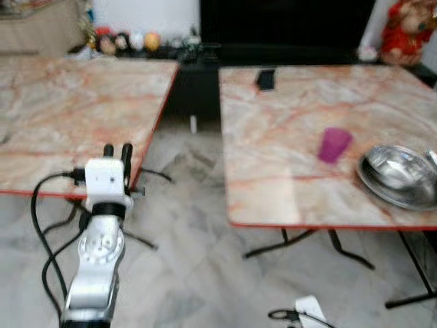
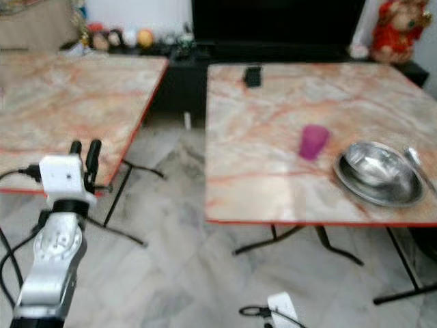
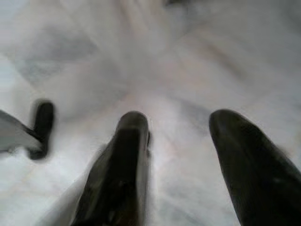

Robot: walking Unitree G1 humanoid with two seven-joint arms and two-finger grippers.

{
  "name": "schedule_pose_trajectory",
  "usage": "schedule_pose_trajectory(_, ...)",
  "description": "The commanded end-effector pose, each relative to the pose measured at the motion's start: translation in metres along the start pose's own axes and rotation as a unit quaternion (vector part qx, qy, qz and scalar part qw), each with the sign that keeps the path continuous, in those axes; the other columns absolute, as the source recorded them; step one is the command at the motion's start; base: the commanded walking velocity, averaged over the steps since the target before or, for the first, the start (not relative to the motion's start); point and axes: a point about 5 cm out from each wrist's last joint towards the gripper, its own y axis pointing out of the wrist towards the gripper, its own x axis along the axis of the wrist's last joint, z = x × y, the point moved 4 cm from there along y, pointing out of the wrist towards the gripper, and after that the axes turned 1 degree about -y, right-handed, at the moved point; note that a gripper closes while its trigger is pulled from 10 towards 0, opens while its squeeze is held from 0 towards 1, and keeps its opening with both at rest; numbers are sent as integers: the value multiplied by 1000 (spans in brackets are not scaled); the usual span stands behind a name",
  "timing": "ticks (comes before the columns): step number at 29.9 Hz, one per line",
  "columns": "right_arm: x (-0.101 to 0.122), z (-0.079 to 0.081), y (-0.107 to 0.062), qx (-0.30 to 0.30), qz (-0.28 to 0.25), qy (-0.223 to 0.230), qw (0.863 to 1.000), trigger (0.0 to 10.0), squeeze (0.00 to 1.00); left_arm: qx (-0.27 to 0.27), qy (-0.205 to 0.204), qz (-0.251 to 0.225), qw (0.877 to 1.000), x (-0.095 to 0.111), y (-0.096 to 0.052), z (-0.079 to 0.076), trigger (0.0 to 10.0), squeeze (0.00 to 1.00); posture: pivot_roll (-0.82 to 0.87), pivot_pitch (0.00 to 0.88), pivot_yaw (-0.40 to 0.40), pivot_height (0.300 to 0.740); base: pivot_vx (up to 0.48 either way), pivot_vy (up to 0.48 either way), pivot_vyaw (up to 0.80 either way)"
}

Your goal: Setting the table

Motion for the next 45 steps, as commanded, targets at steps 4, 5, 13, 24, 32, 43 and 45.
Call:
schedule_pose_trajectory(4,-4,-5,-1,-4,4,6,1000,10000,0,-9,-2,-10,1000,6,3,-7,10000,0,-6,0,-6,740,0,348,0)
schedule_pose_trajectory(5,-3,-5,-1,-4,4,7,1000,10000,0,-8,-2,-10,1000,6,3,-7,10000,0,-6,0,-7,740,0,349,0)
schedule_pose_trajectory(13,-3,-5,-1,-2,4,8,1000,10000,0,-6,-3,-9,1000,6,4,-7,10000,0,-2,0,-9,740,0,350,0)
schedule_pose_trajectory(24,-3,-5,-1,-1,4,8,1000,10000,0,-3,-3,-9,1000,6,3,-6,10000,0,5,0,-9,740,0,349,0)
schedule_pose_trajectory(32,-3,-6,-1,-2,4,6,1000,10000,0,0,-2,-8,1000,5,4,-4,10000,0,11,0,-12,740,0,350,0)
schedule_pose_trajectory(43,-4,-5,-1,-3,5,7,1000,10000,0,-10,-8,-11,1000,6,7,-9,10000,0,7,0,-4,740,0,351,0)
schedule_pose_trajectory(45,-4,-5,-1,-2,5,8,1000,10000,0,-10,-7,-11,1000,6,7,-9,10000,0,6,0,-1,740,0,349,0)
